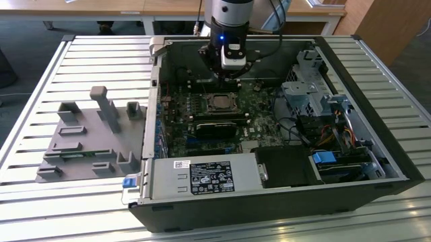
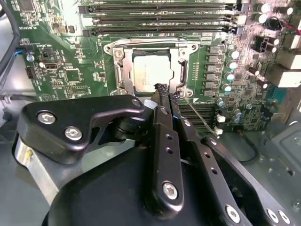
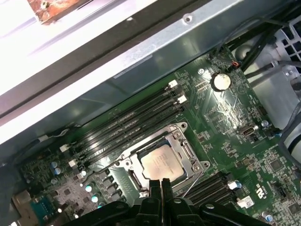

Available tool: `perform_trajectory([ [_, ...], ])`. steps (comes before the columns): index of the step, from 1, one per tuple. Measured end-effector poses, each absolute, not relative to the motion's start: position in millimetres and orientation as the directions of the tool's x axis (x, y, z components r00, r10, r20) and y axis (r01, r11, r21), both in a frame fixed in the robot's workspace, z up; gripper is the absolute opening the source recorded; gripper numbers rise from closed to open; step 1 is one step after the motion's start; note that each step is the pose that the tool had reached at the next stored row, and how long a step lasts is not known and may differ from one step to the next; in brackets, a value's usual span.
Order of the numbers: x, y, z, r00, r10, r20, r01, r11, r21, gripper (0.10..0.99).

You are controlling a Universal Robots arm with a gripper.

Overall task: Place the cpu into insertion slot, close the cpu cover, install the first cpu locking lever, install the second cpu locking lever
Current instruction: 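Install the first cpu locking lever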

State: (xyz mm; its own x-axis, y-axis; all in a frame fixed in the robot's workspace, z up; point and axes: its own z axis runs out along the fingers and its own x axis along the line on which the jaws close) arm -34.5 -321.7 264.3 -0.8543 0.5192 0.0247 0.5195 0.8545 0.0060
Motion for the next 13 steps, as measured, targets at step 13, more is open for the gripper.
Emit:
perform_trajectory([
  [13,-34.5,-321.7,264.3,-0.92,0.392,0.025,0.392,0.92,0.006,0.153],
])
